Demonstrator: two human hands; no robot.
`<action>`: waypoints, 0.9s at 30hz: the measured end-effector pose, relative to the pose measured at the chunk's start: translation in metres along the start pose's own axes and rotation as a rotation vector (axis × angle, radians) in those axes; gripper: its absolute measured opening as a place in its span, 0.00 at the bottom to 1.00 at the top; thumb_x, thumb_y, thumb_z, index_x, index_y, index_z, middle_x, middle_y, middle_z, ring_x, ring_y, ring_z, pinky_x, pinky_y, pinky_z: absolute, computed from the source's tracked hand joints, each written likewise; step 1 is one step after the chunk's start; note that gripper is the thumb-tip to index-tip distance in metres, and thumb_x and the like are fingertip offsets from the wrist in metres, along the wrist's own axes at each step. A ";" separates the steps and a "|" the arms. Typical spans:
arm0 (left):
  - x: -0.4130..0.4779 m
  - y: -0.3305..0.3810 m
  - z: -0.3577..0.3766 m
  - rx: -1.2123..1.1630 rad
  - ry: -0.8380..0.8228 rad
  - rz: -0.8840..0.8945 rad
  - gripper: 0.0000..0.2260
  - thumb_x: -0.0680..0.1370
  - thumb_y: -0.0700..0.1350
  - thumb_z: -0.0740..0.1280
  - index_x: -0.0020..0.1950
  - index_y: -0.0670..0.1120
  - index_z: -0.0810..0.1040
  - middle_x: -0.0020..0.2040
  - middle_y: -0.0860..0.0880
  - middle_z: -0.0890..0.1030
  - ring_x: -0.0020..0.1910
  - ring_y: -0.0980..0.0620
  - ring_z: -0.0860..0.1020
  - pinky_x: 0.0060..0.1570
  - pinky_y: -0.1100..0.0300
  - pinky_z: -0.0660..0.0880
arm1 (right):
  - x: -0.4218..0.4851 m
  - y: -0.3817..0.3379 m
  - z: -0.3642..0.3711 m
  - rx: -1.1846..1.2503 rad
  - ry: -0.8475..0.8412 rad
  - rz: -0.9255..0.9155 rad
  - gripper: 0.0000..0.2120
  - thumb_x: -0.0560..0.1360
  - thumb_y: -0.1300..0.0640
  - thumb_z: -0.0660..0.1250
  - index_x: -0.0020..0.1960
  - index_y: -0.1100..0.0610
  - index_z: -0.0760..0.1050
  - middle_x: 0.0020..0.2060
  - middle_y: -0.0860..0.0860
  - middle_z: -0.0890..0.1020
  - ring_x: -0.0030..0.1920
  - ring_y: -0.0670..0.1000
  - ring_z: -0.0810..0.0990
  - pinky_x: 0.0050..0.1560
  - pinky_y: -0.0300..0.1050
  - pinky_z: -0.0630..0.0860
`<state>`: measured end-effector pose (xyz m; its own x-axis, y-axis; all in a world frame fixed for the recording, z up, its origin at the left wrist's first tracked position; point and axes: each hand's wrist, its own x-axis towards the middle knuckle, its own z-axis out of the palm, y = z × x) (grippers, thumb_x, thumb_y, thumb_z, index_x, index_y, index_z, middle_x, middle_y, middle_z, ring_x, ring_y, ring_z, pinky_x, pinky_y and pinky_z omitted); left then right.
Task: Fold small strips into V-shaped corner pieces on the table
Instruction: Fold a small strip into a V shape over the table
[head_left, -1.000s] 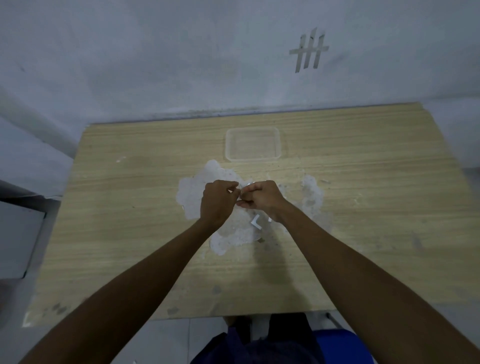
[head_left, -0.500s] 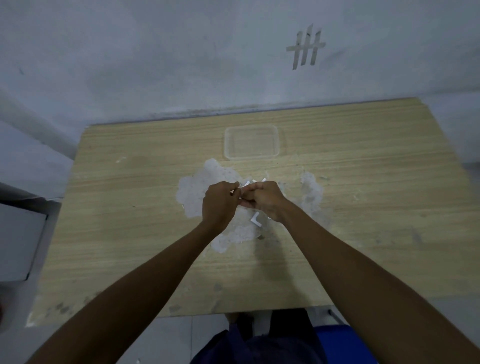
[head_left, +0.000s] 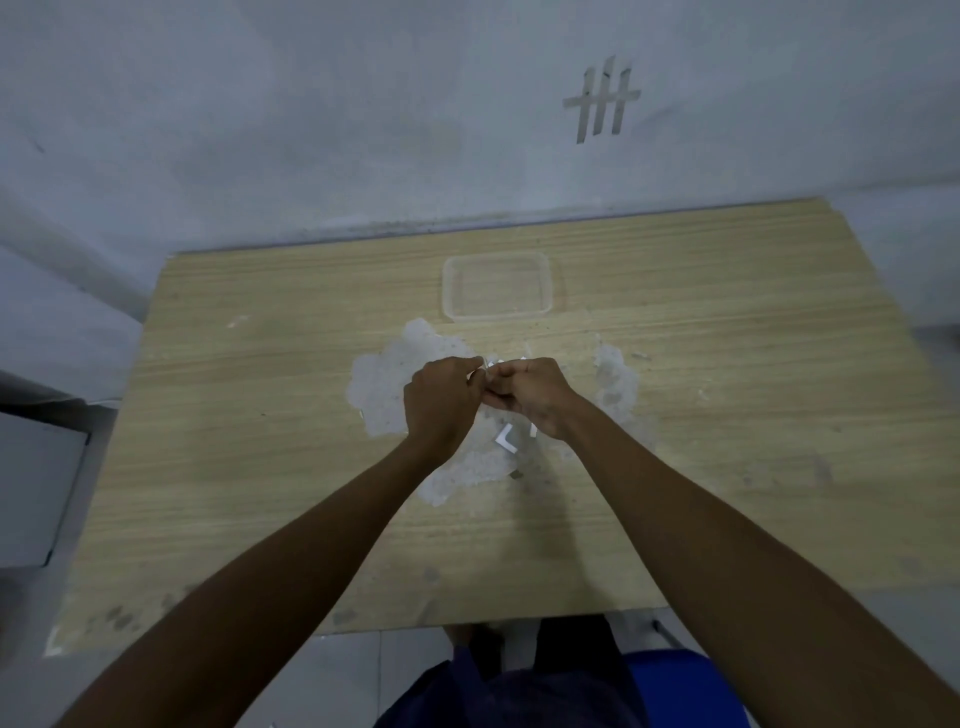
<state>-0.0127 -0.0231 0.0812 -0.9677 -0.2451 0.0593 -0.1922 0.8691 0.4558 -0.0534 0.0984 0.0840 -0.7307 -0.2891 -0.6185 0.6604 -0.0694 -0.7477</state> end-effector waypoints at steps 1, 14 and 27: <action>0.001 0.000 0.000 -0.005 -0.002 -0.001 0.13 0.78 0.50 0.63 0.60 0.50 0.80 0.53 0.48 0.85 0.50 0.48 0.82 0.46 0.56 0.76 | 0.000 -0.001 0.000 -0.004 0.000 -0.003 0.08 0.75 0.73 0.64 0.52 0.76 0.76 0.40 0.62 0.82 0.37 0.52 0.84 0.39 0.38 0.83; 0.017 0.003 -0.009 -0.189 -0.104 -0.015 0.10 0.74 0.47 0.67 0.52 0.49 0.83 0.49 0.51 0.85 0.44 0.54 0.82 0.46 0.59 0.77 | -0.003 -0.006 -0.007 -0.088 -0.018 -0.086 0.04 0.74 0.74 0.65 0.45 0.71 0.78 0.45 0.65 0.81 0.43 0.59 0.83 0.43 0.41 0.83; 0.020 0.006 -0.012 -0.629 -0.194 -0.312 0.05 0.70 0.38 0.71 0.45 0.43 0.80 0.44 0.43 0.84 0.44 0.47 0.82 0.48 0.52 0.81 | -0.007 -0.006 -0.007 -0.212 0.065 -0.137 0.05 0.70 0.72 0.70 0.43 0.64 0.78 0.36 0.62 0.82 0.32 0.55 0.84 0.34 0.41 0.81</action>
<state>-0.0313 -0.0285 0.0958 -0.9060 -0.3098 -0.2885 -0.3900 0.3458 0.8534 -0.0537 0.1075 0.0912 -0.8249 -0.2288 -0.5170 0.5085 0.0995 -0.8553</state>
